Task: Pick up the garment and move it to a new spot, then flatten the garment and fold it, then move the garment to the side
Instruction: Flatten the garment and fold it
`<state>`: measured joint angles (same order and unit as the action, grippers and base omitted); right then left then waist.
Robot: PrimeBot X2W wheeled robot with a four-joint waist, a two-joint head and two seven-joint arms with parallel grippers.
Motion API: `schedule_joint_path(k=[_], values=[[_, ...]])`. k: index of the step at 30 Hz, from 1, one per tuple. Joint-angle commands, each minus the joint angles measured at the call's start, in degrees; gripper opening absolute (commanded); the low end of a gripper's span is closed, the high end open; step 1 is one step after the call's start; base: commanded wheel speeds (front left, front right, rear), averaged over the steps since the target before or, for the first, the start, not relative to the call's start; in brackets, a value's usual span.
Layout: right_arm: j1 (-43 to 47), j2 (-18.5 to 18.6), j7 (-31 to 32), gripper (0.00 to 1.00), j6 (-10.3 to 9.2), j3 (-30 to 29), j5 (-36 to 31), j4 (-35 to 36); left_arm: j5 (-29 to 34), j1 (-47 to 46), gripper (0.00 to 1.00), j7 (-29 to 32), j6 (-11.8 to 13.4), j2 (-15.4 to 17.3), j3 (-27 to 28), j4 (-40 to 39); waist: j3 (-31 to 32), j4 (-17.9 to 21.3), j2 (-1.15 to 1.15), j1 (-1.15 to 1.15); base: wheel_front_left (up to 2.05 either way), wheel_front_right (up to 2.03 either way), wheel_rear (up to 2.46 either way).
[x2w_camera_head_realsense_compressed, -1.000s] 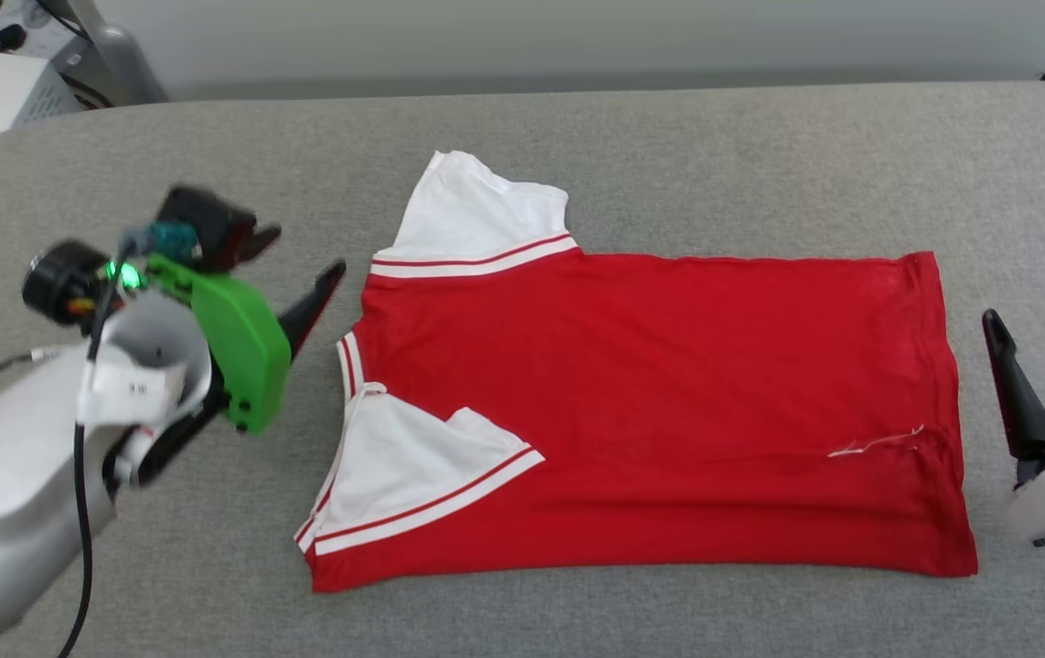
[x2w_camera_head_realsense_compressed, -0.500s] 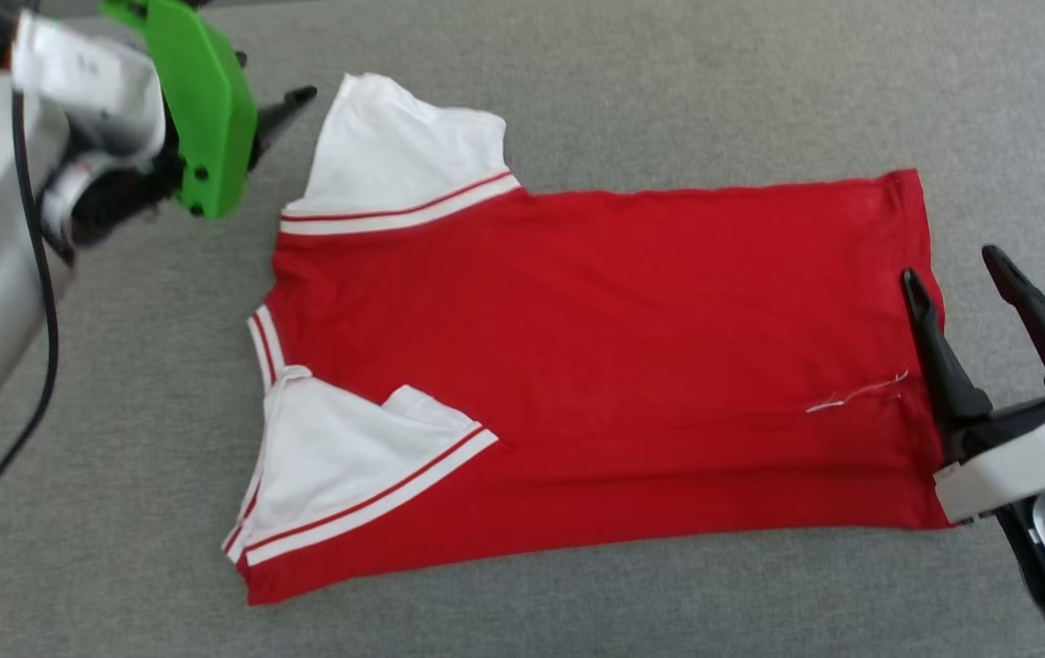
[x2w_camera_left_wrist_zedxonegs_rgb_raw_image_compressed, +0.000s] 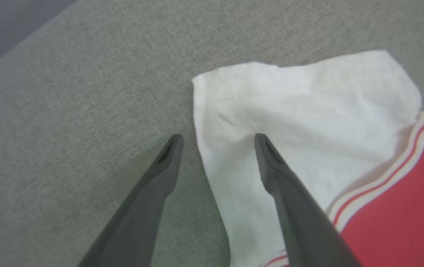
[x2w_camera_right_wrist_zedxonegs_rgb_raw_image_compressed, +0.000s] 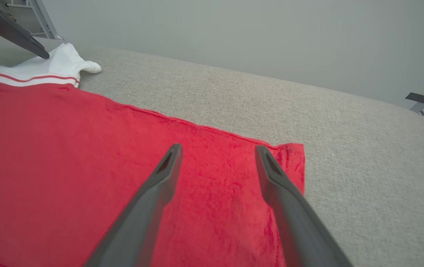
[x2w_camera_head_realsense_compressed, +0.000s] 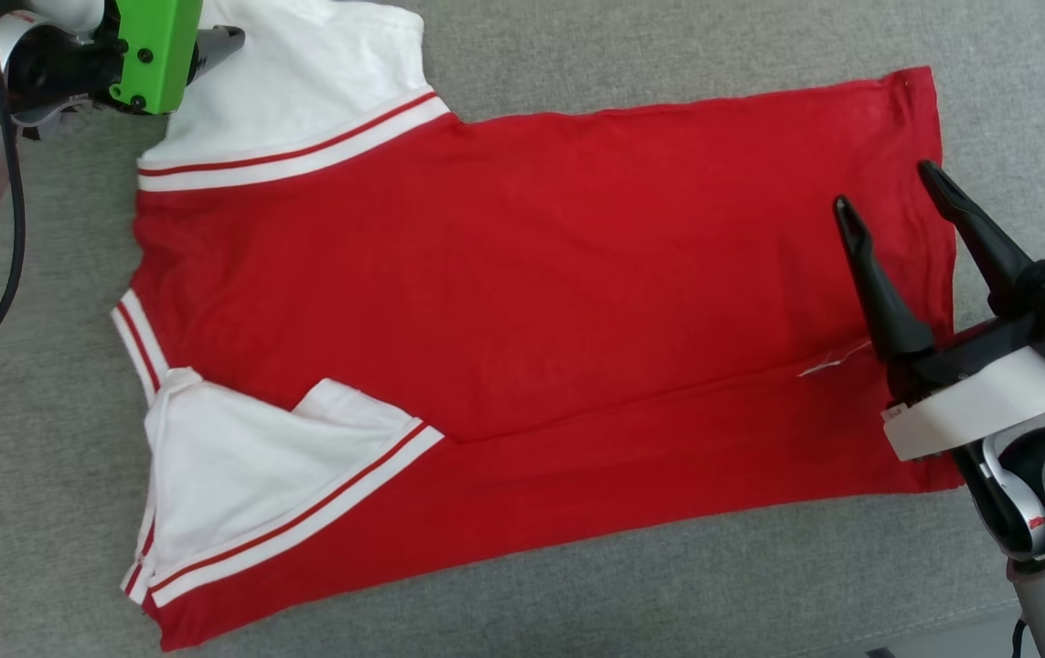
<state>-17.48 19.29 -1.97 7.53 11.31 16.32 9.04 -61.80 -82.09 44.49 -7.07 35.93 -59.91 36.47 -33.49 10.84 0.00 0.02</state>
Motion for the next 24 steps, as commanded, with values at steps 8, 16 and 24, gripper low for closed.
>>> schedule_joint_path(k=[8, 16, 24], values=[[-2.2, 0.7, -1.4, 1.00, -0.04, 0.9, 0.7, -2.2, 0.8, 0.4, 1.00, 2.6, -0.4, 0.3, -4.7, 1.1, -3.1, 1.9, 0.00, -0.02, 0.00, 0.00, 0.00], [-3.5, 1.8, -2.0, 1.00, -0.04, 0.4, 1.0, -2.9, 0.8, 1.6, 0.00, -1.3, -0.4, 1.7, -7.9, -1.9, -1.0, 0.9, 0.00, -0.02, 0.00, 0.00, 0.00], [-6.1, 10.1, 5.4, 1.00, -0.04, -1.6, 3.0, -2.1, 3.8, 2.4, 0.00, -13.4, -0.4, 2.3, -11.0, -7.3, 4.1, -2.6, 0.00, -0.02, 0.00, 0.00, 0.00]])
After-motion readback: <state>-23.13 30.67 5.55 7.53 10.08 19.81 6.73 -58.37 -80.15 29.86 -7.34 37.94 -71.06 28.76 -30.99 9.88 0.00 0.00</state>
